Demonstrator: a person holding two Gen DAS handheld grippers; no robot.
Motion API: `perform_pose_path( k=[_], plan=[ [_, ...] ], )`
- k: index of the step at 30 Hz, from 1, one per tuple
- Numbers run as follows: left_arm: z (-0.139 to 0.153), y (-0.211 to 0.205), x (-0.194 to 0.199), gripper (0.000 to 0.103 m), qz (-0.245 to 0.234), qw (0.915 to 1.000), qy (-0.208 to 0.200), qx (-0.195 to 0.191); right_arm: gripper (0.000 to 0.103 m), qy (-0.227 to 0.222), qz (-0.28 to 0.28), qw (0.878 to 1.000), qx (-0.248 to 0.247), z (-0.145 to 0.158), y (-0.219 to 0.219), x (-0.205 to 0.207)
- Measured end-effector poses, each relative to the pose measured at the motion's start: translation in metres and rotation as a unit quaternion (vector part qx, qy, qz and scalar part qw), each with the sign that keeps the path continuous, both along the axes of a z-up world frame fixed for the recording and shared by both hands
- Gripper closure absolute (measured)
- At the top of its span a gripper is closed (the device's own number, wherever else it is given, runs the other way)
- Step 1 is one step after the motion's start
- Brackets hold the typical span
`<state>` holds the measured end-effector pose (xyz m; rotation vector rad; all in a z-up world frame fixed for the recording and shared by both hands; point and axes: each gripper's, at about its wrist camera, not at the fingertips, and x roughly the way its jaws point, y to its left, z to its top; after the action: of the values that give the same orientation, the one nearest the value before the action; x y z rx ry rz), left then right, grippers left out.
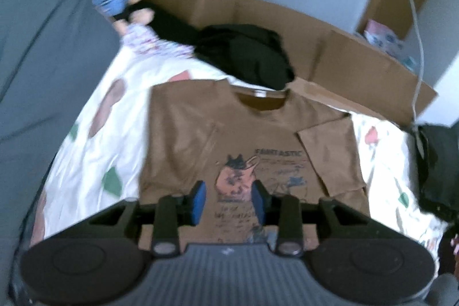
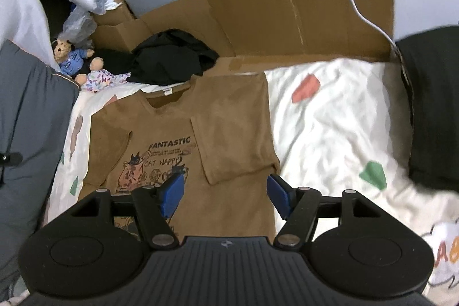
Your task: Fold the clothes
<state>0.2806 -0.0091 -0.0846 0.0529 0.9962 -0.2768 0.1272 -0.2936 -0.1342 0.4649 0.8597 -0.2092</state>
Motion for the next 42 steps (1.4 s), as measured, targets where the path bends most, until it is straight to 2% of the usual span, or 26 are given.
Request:
perform_pose_path(
  k=[7,11,13,21,24,30,36,42],
  plan=[
    [0.01,0.027,-0.025,0.065,0.013,0.9997,0.011,-0.017,0.034,0.005,0.0,1.0,-0.007,0.018,0.006,-0.013],
    [0.021,0.031,-0.035,0.064,0.002,0.9998,0.005,-0.018,0.033,0.001,0.006,1.0,-0.016,0.045,0.009,-0.014],
    [0.026,0.036,-0.039,0.064,0.009,0.9994,0.0,-0.033,0.032,-0.005,0.004,1.0,-0.019,0.055,0.011,-0.014],
    [0.019,0.045,-0.044,0.064,0.03,0.9984,0.008,-0.047,0.029,-0.006,0.01,0.999,-0.031,0.074,0.024,-0.02],
    [0.009,0.049,-0.045,0.064,0.028,0.9988,0.021,-0.033,0.029,-0.004,0.009,0.999,-0.033,0.072,0.027,-0.026],
    [-0.015,0.071,-0.049,0.064,0.061,0.997,0.043,-0.019,0.029,0.015,0.014,0.999,-0.035,0.051,0.032,-0.038],
    [-0.039,0.091,-0.057,0.065,0.065,0.9952,0.073,0.012,0.029,0.032,0.017,0.999,-0.026,0.03,0.042,-0.048],
    [-0.051,0.107,-0.06,0.065,0.076,0.9929,0.088,0.022,0.029,0.051,0.022,0.998,-0.014,0.009,0.052,-0.051]
  ],
)
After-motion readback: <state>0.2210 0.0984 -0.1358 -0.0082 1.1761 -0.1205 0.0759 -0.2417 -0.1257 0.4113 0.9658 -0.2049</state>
